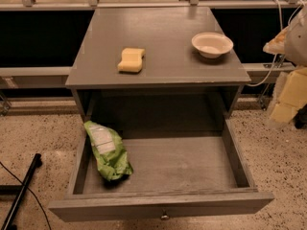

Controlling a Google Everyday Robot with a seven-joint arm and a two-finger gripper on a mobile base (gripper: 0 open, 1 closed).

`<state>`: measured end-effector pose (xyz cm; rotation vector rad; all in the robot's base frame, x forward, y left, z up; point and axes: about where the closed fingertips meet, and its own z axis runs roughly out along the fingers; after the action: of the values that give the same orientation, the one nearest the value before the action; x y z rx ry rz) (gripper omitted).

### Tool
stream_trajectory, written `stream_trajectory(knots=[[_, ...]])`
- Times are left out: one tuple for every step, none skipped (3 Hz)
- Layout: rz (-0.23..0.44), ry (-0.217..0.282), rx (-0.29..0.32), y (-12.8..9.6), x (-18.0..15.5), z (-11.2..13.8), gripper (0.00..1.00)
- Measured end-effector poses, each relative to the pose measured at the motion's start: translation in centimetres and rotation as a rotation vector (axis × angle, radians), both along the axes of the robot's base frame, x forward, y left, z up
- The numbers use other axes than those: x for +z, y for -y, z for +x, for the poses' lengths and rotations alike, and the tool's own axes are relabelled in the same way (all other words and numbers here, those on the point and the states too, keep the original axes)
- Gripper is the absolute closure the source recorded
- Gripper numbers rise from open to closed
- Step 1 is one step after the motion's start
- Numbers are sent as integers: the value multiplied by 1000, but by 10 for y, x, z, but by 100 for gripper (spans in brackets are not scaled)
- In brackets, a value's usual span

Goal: Pick green rice chip bag from top drawer and place on counter

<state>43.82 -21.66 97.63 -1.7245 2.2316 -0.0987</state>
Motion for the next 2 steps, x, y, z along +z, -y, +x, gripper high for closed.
stream_trajectory(knots=[[-2,4,4,-2,0,2,0],[-46,16,116,-51,-25,37,0]])
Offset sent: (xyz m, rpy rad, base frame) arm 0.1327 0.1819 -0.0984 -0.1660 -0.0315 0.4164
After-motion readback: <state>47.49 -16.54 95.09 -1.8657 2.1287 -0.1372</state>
